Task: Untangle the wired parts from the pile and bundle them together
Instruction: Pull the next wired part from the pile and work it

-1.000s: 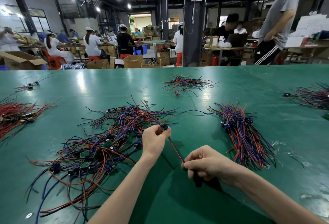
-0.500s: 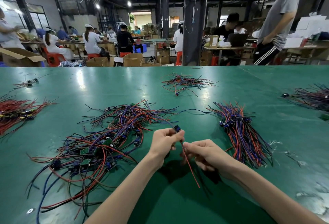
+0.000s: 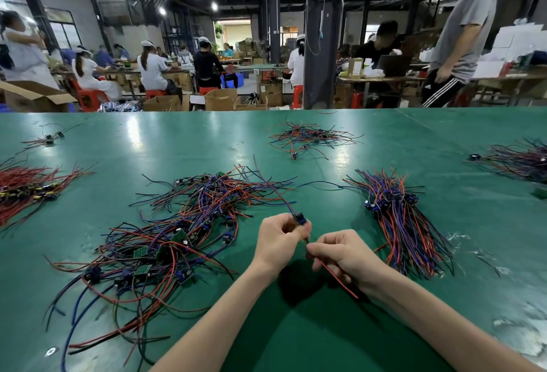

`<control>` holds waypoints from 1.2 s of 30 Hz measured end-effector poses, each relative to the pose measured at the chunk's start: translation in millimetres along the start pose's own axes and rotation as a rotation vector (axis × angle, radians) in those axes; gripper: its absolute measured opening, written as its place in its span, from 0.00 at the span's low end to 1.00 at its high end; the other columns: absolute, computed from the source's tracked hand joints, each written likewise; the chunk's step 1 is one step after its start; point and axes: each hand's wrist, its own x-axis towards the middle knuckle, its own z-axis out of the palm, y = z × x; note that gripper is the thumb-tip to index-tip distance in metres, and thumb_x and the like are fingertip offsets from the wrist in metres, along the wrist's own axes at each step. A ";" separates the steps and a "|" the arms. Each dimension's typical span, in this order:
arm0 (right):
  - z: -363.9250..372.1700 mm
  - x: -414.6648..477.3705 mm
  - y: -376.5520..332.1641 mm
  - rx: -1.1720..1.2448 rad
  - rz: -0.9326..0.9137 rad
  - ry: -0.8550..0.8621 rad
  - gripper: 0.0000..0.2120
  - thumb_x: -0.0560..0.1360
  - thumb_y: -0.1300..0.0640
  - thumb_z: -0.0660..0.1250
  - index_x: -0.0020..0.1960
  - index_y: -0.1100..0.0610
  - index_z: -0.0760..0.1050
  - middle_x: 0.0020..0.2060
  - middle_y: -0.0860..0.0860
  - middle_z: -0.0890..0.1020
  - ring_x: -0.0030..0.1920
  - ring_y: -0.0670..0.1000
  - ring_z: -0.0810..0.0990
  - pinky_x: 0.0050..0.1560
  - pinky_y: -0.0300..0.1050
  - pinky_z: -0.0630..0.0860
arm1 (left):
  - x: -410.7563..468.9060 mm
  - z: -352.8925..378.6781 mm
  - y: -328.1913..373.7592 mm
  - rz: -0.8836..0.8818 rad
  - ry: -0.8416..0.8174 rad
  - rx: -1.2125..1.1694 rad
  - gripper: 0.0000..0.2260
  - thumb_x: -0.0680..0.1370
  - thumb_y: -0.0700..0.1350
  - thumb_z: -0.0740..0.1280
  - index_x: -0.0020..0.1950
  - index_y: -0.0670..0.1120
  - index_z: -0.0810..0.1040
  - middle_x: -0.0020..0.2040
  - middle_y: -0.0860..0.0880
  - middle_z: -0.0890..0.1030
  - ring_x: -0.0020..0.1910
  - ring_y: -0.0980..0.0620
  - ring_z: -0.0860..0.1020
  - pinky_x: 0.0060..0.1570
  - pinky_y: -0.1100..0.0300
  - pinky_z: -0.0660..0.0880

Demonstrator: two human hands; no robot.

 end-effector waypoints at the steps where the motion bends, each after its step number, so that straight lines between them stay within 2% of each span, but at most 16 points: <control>1: 0.2 -1.1 0.4 -0.008 0.002 -0.022 0.11 0.74 0.64 0.67 0.34 0.65 0.75 0.24 0.59 0.78 0.13 0.44 0.61 0.15 0.30 0.55 | 2.9 -3.6 -1.2 -0.001 0.046 0.024 0.07 0.74 0.40 0.72 0.36 0.46 0.80 0.32 0.48 0.80 0.29 0.57 0.72 0.32 0.64 0.68; 5: 2.2 -2.6 1.4 -0.042 0.010 -0.093 0.10 0.74 0.64 0.68 0.34 0.65 0.76 0.24 0.57 0.79 0.14 0.44 0.61 0.16 0.30 0.54 | 12.2 -18.6 -4.0 -0.016 0.167 0.084 0.07 0.73 0.44 0.73 0.35 0.47 0.81 0.33 0.49 0.81 0.30 0.55 0.72 0.36 0.58 0.70; 8: 4.1 -5.1 -0.8 -0.067 0.022 -0.122 0.10 0.74 0.64 0.68 0.34 0.64 0.77 0.24 0.56 0.79 0.14 0.44 0.60 0.16 0.30 0.53 | 17.0 -27.0 -4.7 -0.018 0.244 0.168 0.08 0.73 0.45 0.73 0.36 0.45 0.81 0.35 0.46 0.82 0.32 0.52 0.73 0.38 0.54 0.71; 15: 4.4 -12.1 -6.1 -0.107 -0.007 -0.153 0.09 0.75 0.62 0.67 0.37 0.63 0.78 0.26 0.54 0.80 0.15 0.43 0.61 0.17 0.30 0.54 | 19.8 -32.2 -5.3 -0.004 0.305 0.229 0.09 0.74 0.46 0.72 0.35 0.45 0.79 0.36 0.45 0.83 0.35 0.49 0.76 0.41 0.53 0.73; 18: 4.7 -14.6 -6.6 -0.124 -0.038 -0.169 0.05 0.75 0.63 0.68 0.42 0.64 0.78 0.29 0.53 0.81 0.17 0.43 0.62 0.17 0.32 0.56 | 21.1 -34.2 -4.9 -0.004 0.342 0.209 0.09 0.74 0.46 0.72 0.34 0.45 0.78 0.36 0.45 0.82 0.34 0.50 0.75 0.38 0.56 0.71; 24: 5.1 -15.9 -7.4 -0.172 -0.044 -0.195 0.04 0.75 0.63 0.67 0.44 0.65 0.78 0.28 0.52 0.81 0.16 0.43 0.60 0.17 0.33 0.55 | 19.5 -32.8 -4.0 0.017 0.330 0.234 0.10 0.74 0.46 0.71 0.35 0.45 0.77 0.36 0.46 0.82 0.34 0.51 0.74 0.36 0.60 0.69; 29: 2.6 -16.9 -8.8 -0.204 -0.034 -0.226 0.04 0.76 0.63 0.66 0.44 0.63 0.77 0.28 0.52 0.80 0.17 0.43 0.60 0.17 0.34 0.54 | 17.2 -30.5 -3.1 0.018 0.313 0.232 0.11 0.74 0.48 0.71 0.35 0.43 0.77 0.36 0.44 0.82 0.33 0.51 0.73 0.36 0.59 0.69; 32: -0.9 -18.2 -10.1 -0.233 -0.031 -0.294 0.04 0.76 0.61 0.67 0.44 0.61 0.78 0.29 0.52 0.80 0.18 0.44 0.62 0.18 0.35 0.55 | 16.9 -29.2 -1.3 -0.006 0.270 0.171 0.09 0.74 0.46 0.72 0.35 0.47 0.79 0.38 0.45 0.83 0.37 0.50 0.76 0.42 0.56 0.72; 34: -3.4 -19.0 -9.9 -0.245 -0.031 -0.334 0.04 0.75 0.59 0.68 0.45 0.60 0.79 0.30 0.52 0.82 0.18 0.44 0.63 0.19 0.35 0.57 | 16.6 -27.9 0.8 -0.028 0.234 0.119 0.09 0.74 0.45 0.72 0.34 0.48 0.79 0.38 0.44 0.83 0.38 0.49 0.77 0.42 0.55 0.71; 36: -4.9 -18.8 -9.3 -0.255 -0.037 -0.360 0.05 0.75 0.57 0.69 0.44 0.59 0.80 0.33 0.52 0.83 0.20 0.44 0.64 0.20 0.35 0.59 | 15.3 -26.0 2.9 -0.047 0.207 0.051 0.09 0.73 0.44 0.72 0.33 0.47 0.79 0.35 0.46 0.82 0.35 0.51 0.74 0.38 0.57 0.69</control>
